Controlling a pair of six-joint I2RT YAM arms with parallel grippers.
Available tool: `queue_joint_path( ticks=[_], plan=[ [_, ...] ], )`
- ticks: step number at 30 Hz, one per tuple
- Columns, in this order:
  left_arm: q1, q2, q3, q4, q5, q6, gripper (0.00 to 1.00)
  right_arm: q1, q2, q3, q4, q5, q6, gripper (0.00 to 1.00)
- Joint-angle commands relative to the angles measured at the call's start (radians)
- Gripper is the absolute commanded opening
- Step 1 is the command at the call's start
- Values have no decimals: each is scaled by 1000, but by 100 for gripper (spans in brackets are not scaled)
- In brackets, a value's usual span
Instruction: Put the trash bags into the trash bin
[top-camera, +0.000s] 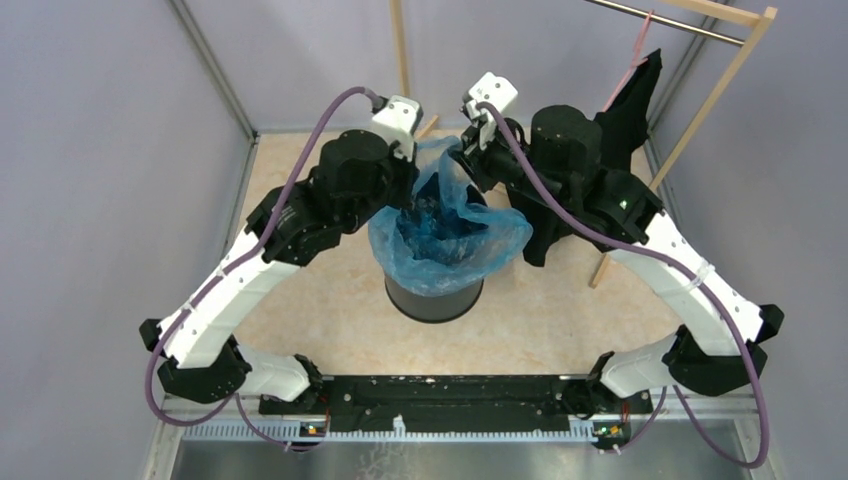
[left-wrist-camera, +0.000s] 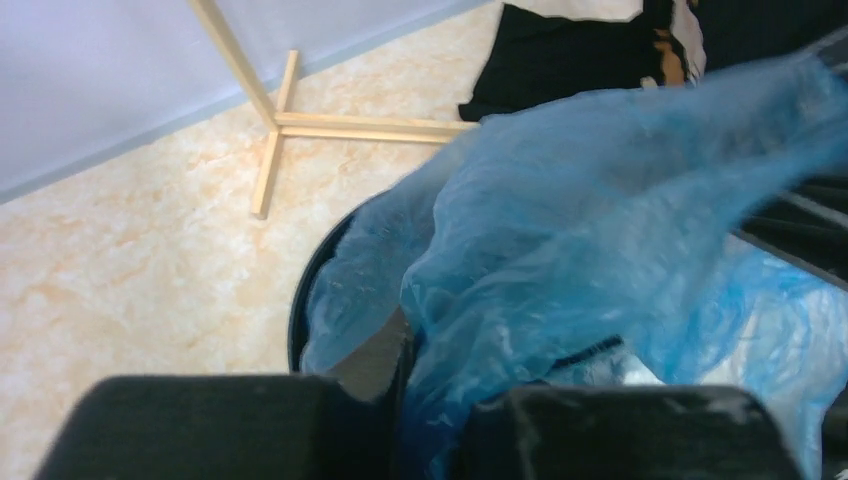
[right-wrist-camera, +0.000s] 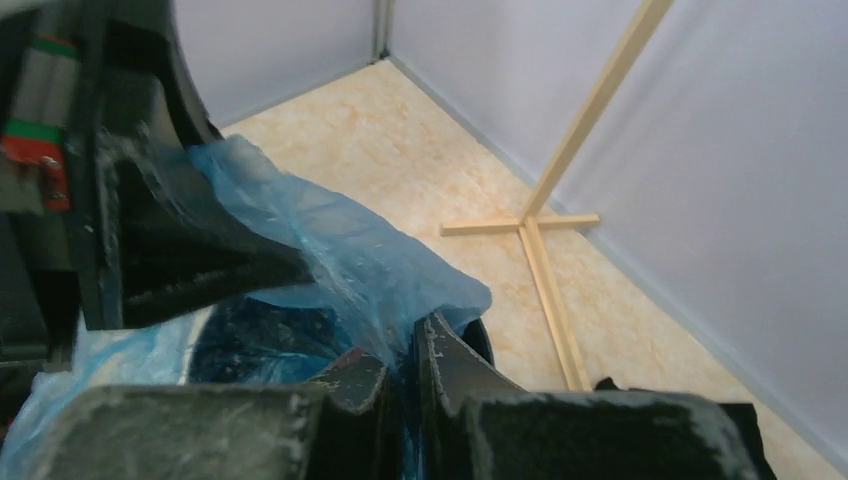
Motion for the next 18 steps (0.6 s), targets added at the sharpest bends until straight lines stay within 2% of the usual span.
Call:
queue_joint_path(
  ticks=[1, 2, 4, 6, 7, 8, 10, 13, 15, 18],
  plan=[
    [87, -17, 0, 66, 16, -17, 7, -17, 1, -13, 23, 159, 42, 17],
    [127, -18, 2, 67, 67, -30, 1, -17, -6, -43, 44, 243, 79, 26],
    [208, -15, 9, 69, 176, -59, 0, -19, -26, -84, 53, 360, 171, 48],
    [253, -3, 25, 68, 264, -73, 0, -20, -60, -118, 25, 305, 225, 77],
    [266, 6, 35, 65, 292, -76, 0, -20, -96, -145, 21, 227, 221, 88],
    [274, 14, 45, 61, 313, -77, 0, -18, -126, -177, 25, 144, 192, 95],
    [289, 24, 56, 58, 342, -62, 0, -15, -190, -270, 60, 12, 81, 99],
    [320, 31, 76, 55, 355, -44, 0, -14, -263, -395, 132, 55, -20, 99],
    [337, 35, 88, 47, 373, -43, 0, -14, -256, -370, 109, 69, -27, 99],
    [351, 37, 91, 44, 394, -51, 0, -14, -240, -334, 86, 1, -32, 99]
  ],
)
